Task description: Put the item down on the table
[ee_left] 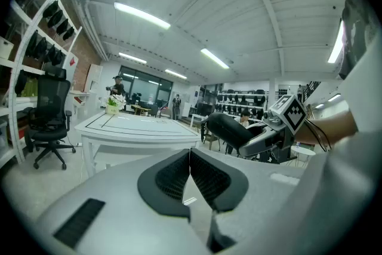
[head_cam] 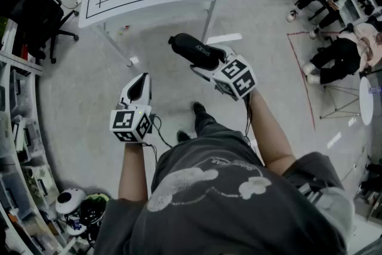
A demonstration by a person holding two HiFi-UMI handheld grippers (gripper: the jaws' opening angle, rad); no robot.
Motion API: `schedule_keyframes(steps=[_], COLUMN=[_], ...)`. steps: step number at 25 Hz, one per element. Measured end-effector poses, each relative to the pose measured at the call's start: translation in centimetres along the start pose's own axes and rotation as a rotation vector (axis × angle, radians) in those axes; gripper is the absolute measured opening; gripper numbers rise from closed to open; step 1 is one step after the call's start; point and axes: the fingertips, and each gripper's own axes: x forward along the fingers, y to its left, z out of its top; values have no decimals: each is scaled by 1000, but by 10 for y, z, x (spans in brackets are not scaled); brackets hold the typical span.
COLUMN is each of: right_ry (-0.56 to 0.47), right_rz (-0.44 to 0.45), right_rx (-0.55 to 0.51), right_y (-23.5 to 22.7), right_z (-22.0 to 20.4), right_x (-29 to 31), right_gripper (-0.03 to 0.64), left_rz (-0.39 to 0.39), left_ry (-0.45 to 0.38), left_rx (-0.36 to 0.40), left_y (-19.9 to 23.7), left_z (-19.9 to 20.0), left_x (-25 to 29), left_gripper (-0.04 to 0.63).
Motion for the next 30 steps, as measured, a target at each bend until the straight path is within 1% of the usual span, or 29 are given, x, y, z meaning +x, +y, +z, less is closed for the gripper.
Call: schedule_keyframes(steps=[12, 17, 25, 30], right_ry=[-13, -51, -51, -45], right_rz=[-3, -3, -33, -9], right_rx=[-4, 37, 94, 95], right_y=[31, 37, 9, -13], right_z=[-7, -12, -21, -19], right_x=[-16, -26, -27, -3], right_gripper=[330, 331, 331, 331], left_rz=[-1, -1, 7, 34], left_ry=[-11, -8, 9, 12], left_rx=[17, 23, 33, 40], left_y=[-14, -17, -17, -3], left_z=[-6, -11, -8, -1], left_x=[-39, -47, -32, -11], left_gripper=[3, 3, 3, 3])
